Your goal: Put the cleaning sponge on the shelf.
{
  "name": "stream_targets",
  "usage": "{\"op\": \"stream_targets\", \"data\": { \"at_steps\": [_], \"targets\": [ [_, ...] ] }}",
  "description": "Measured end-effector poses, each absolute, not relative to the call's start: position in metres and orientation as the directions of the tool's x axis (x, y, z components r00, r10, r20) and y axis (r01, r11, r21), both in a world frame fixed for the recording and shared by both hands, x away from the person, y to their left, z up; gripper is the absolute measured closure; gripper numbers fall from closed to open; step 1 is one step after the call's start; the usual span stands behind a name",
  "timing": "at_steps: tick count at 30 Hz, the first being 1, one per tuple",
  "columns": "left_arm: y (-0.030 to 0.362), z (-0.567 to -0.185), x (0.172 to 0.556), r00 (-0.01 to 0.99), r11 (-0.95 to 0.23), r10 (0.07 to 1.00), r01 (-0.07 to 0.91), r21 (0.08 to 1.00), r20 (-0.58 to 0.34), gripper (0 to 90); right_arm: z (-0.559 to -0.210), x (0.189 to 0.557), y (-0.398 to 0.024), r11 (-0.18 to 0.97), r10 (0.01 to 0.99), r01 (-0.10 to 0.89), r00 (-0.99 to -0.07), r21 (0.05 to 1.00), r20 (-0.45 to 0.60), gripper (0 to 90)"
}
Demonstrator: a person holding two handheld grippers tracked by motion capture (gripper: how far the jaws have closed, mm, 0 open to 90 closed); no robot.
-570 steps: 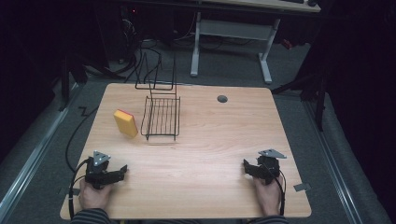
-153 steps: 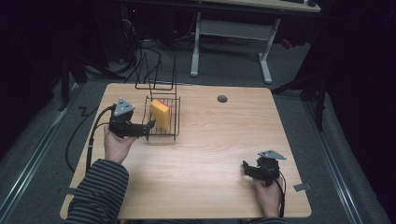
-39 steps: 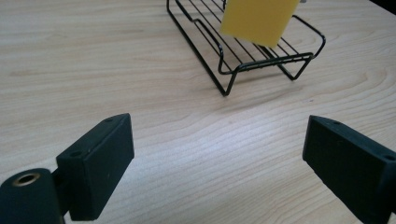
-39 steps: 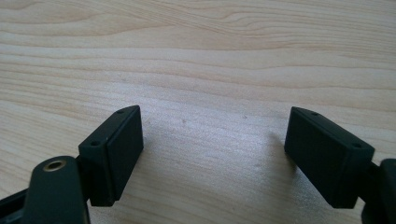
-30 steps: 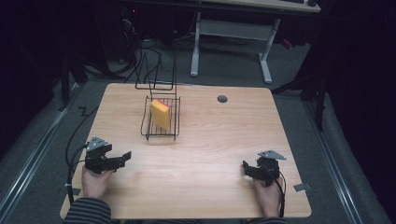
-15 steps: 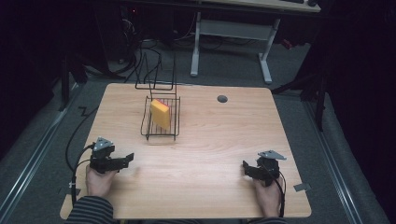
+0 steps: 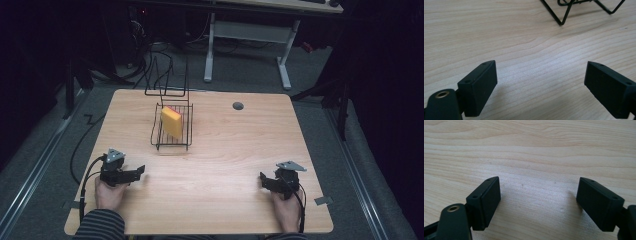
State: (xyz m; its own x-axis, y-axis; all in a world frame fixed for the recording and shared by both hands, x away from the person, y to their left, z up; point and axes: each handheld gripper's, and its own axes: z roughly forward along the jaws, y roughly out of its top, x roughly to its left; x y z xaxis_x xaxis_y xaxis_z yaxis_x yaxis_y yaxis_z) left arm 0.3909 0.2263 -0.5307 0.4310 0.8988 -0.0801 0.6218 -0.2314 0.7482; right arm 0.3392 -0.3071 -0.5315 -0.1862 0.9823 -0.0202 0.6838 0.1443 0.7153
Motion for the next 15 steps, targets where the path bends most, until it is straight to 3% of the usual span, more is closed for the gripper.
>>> {"op": "stream_targets", "data": {
  "at_steps": [5, 15],
  "targets": [
    [0.2184, -0.5376, 0.3920, 0.431, -0.294, 0.902, 0.622, 0.726, -0.004, 12.8, -0.5315, 0.3392, -0.3072, 0.145, 0.982, 0.683, -0.187, 0.716, -0.020, 19.6],
    [0.2180, -0.5378, 0.3929, 0.432, -0.289, 0.902, 0.624, 0.726, -0.013, 14.1, -0.5315, 0.3392, -0.3072, 0.144, 0.982, 0.683, -0.187, 0.716, -0.020, 19.6]
  ]
}}
